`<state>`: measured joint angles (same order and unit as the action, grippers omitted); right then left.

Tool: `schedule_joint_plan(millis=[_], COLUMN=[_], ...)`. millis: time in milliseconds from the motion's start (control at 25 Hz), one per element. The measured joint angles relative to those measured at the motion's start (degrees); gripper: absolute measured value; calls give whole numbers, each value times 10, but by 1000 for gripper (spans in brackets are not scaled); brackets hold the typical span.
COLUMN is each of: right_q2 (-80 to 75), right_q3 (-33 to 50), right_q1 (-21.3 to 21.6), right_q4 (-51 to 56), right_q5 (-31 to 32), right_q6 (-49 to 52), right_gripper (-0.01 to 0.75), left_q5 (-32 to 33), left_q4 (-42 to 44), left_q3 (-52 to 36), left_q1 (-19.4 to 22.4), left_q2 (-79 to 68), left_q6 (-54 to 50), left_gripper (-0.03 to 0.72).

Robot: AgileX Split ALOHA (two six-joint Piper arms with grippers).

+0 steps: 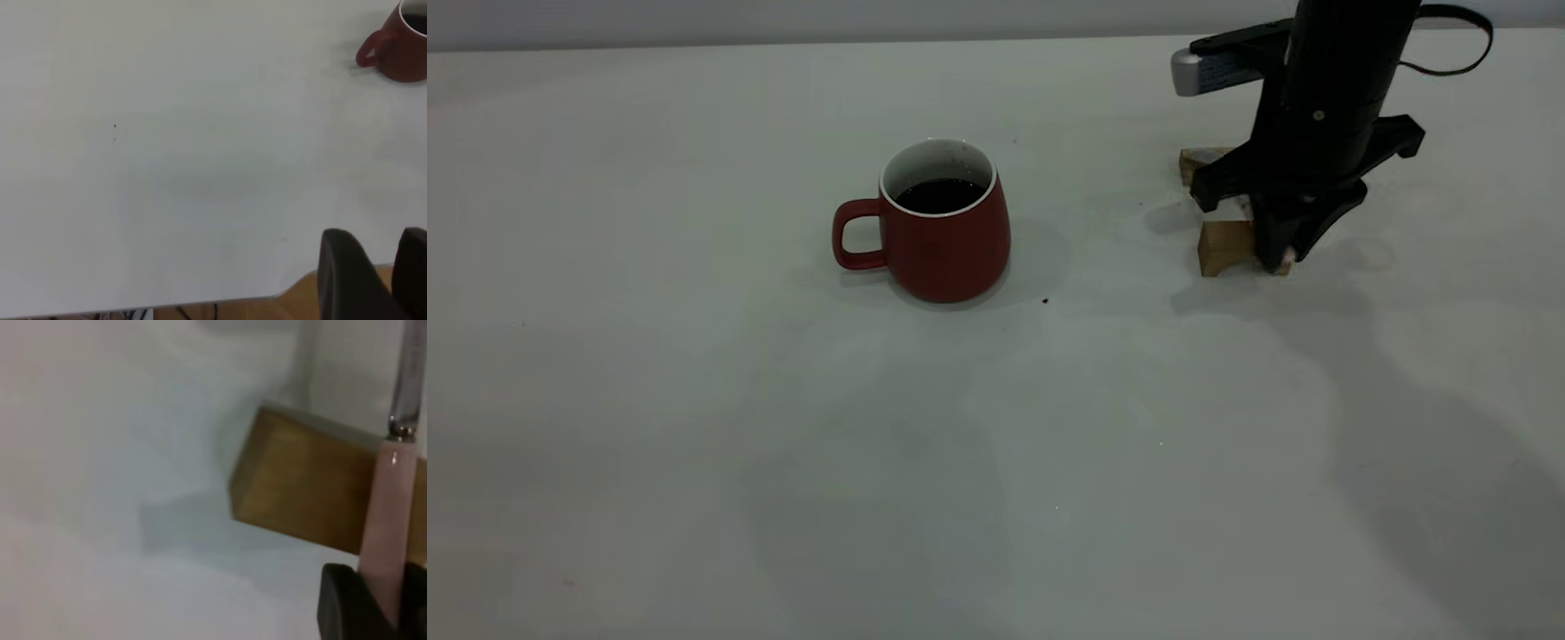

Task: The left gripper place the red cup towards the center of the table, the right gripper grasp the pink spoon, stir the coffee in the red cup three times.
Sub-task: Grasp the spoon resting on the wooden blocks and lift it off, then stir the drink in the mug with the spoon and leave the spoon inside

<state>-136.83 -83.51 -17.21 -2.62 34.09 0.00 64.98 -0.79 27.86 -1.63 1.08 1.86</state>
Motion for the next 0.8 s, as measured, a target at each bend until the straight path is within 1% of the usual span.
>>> schedule_joint_plan(millis=[120, 200, 320, 400, 480, 560, 680, 800], right_q2=[19, 42, 90, 113, 125, 127, 127, 126], right_q3=[-3, -13, -41, -64, -80, -87, -87, -87], right_q1=[0, -1, -3, -7, -13, -23, -42, -52], right_q4=[-28, -31, 17, 102, 206, 334, 493, 633], right_q5=[28, 69, 132, 175, 199, 199, 178, 162], right_q6=[9, 16, 32, 54, 84, 107, 124, 156], right_gripper=[147, 147, 147, 147, 147, 147, 147, 147], left_q5=[0, 0, 0, 0, 0, 0, 0, 0], left_q4=[0, 0, 0, 0, 0, 0, 0, 0], left_q3=[0, 0, 0, 0, 0, 0, 0, 0], left_q1=[0, 0, 0, 0, 0, 0, 0, 0], left_q2=[0, 0, 0, 0, 0, 0, 0, 0], left_q6=[0, 0, 0, 0, 0, 0, 0, 0], left_gripper=[244, 244, 244, 244, 244, 244, 244, 244])
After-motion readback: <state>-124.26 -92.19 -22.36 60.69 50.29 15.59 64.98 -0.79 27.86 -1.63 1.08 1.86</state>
